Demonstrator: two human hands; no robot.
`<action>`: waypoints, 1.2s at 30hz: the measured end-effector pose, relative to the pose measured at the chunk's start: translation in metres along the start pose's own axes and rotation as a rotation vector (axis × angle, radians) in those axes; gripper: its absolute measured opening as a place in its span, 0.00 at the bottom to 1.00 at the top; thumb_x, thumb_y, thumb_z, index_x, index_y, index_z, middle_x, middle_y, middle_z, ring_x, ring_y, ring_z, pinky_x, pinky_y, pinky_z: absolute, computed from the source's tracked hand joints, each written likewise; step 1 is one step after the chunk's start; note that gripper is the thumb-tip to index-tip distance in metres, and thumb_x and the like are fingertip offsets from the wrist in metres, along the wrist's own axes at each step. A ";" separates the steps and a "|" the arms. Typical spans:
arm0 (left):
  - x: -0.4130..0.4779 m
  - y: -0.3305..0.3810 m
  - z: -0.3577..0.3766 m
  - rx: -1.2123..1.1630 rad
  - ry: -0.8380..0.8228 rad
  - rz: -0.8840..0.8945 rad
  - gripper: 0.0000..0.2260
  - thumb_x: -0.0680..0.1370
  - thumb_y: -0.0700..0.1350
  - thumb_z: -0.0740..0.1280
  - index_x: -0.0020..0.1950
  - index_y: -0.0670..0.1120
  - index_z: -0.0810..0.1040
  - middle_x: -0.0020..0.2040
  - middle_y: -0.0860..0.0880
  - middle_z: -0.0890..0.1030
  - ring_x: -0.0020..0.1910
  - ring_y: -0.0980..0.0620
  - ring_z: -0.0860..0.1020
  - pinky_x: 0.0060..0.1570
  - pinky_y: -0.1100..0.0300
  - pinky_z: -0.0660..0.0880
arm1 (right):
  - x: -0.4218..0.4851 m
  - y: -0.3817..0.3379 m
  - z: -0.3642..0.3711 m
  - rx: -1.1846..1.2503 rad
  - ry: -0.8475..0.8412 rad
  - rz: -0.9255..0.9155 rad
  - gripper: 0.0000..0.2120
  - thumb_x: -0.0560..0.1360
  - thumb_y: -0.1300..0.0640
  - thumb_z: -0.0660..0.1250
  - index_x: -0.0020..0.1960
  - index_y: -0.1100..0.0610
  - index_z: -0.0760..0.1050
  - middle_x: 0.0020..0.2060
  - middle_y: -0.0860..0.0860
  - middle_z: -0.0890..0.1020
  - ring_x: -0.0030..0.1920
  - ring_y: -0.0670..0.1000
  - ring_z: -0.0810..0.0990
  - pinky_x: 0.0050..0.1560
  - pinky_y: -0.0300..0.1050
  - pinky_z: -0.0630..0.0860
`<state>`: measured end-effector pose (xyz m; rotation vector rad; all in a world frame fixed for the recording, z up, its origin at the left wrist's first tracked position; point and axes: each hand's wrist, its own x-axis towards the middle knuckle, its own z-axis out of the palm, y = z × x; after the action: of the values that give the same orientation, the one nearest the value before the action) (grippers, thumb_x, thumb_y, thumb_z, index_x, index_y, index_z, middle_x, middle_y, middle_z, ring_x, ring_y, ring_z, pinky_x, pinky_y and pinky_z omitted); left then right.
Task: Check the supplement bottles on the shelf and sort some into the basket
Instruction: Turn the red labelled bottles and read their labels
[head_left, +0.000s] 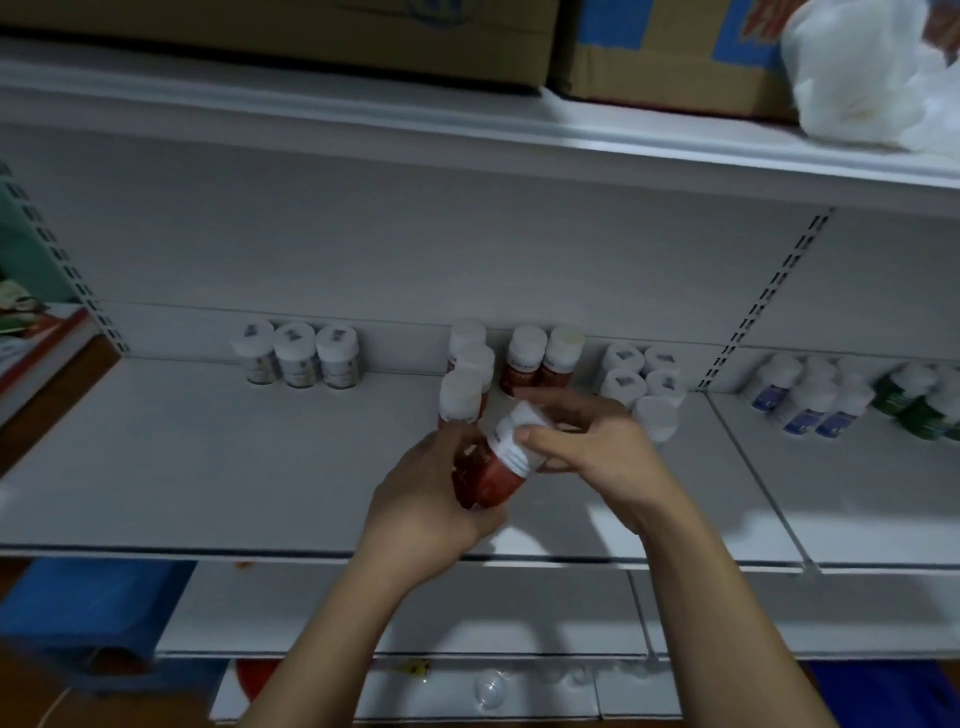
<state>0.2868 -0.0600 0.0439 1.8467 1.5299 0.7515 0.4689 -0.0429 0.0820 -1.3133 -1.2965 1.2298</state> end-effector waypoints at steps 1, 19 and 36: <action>0.001 -0.003 0.002 0.042 0.016 -0.014 0.25 0.65 0.54 0.75 0.59 0.62 0.69 0.52 0.58 0.75 0.49 0.56 0.76 0.50 0.54 0.76 | 0.000 0.003 0.003 -0.038 0.030 0.018 0.14 0.70 0.62 0.75 0.52 0.48 0.81 0.49 0.53 0.84 0.47 0.50 0.84 0.45 0.50 0.83; 0.029 -0.041 -0.023 0.360 0.061 0.073 0.20 0.76 0.62 0.64 0.65 0.56 0.70 0.58 0.56 0.76 0.59 0.55 0.74 0.56 0.59 0.66 | 0.072 0.025 0.015 -0.796 0.165 -0.033 0.24 0.69 0.58 0.76 0.63 0.54 0.74 0.59 0.51 0.79 0.57 0.53 0.77 0.50 0.40 0.69; 0.070 -0.059 -0.043 0.666 -0.029 0.087 0.26 0.77 0.64 0.59 0.70 0.51 0.66 0.63 0.50 0.75 0.62 0.48 0.72 0.60 0.52 0.66 | 0.079 -0.004 0.025 -0.880 -0.033 -0.001 0.32 0.69 0.50 0.76 0.69 0.56 0.70 0.64 0.51 0.76 0.62 0.51 0.74 0.58 0.39 0.68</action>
<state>0.2291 0.0213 0.0297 2.3904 1.8326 0.2507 0.4402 0.0350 0.0781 -1.8796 -1.9676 0.6663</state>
